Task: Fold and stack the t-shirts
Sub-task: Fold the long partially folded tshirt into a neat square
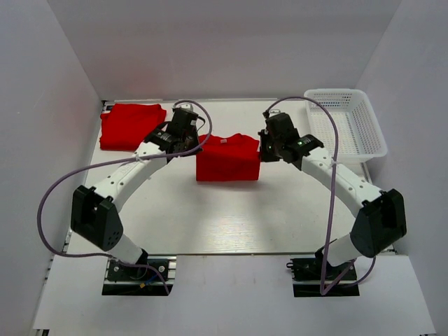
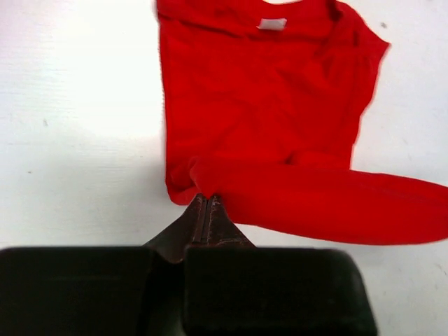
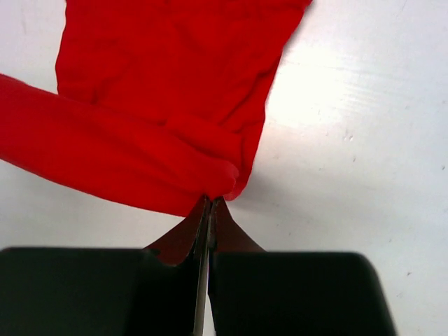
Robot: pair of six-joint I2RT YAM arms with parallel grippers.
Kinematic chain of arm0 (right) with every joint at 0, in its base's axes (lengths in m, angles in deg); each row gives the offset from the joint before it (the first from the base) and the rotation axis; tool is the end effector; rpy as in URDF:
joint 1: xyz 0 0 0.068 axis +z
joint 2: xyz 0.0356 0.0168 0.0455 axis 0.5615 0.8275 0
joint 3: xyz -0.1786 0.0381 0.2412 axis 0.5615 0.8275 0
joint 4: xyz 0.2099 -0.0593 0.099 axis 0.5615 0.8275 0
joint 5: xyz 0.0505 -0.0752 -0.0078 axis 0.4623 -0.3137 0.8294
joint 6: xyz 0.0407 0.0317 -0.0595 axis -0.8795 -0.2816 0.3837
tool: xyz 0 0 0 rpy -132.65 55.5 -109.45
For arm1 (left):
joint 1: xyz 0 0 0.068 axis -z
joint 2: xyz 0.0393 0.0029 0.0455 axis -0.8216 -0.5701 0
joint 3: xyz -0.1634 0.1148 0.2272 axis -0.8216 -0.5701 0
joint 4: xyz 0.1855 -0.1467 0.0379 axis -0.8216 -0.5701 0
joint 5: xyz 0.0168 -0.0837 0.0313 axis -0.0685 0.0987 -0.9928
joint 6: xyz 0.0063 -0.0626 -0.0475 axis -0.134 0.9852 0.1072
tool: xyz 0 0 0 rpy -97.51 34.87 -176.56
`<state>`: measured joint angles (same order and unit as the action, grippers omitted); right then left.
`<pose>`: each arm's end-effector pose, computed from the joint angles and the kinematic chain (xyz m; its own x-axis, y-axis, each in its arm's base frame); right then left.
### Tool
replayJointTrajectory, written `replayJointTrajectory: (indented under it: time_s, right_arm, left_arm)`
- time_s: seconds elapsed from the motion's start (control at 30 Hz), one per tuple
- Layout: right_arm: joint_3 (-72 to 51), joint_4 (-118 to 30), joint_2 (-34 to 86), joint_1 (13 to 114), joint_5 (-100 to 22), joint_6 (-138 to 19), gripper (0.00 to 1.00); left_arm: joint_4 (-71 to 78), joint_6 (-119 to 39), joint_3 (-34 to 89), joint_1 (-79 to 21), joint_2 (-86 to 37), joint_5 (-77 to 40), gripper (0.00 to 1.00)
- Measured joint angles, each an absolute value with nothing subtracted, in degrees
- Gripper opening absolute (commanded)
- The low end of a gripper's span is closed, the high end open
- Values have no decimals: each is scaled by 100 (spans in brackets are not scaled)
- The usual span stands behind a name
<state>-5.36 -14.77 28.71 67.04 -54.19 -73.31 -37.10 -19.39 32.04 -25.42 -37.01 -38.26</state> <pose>0.2741 0.1666 0.3198 -0.6915 -0.0354 -0.7215 -0.2300 0.9576 0.1735 0.2911 -0.1514 0.3201 -0.7534 -0.1732 -0.6344 -0.0341 0.9737 -0.2254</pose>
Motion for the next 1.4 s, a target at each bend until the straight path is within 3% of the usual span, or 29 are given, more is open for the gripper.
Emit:
replayJointTrajectory:
  time_s: [0.83, 1.4]
  right_arm:
    - [-2652, -1769, 5074, 5808, -4869, -6741, 0]
    - [-3677, -1920, 6433, 5401, -4195, -6703, 0]
  left_arm:
    - [-3812, -2181, 5413, -3032, -5817, -4349, 0]
    - [-3320, -2638, 5949, -3290, -6873, -4204, 0]
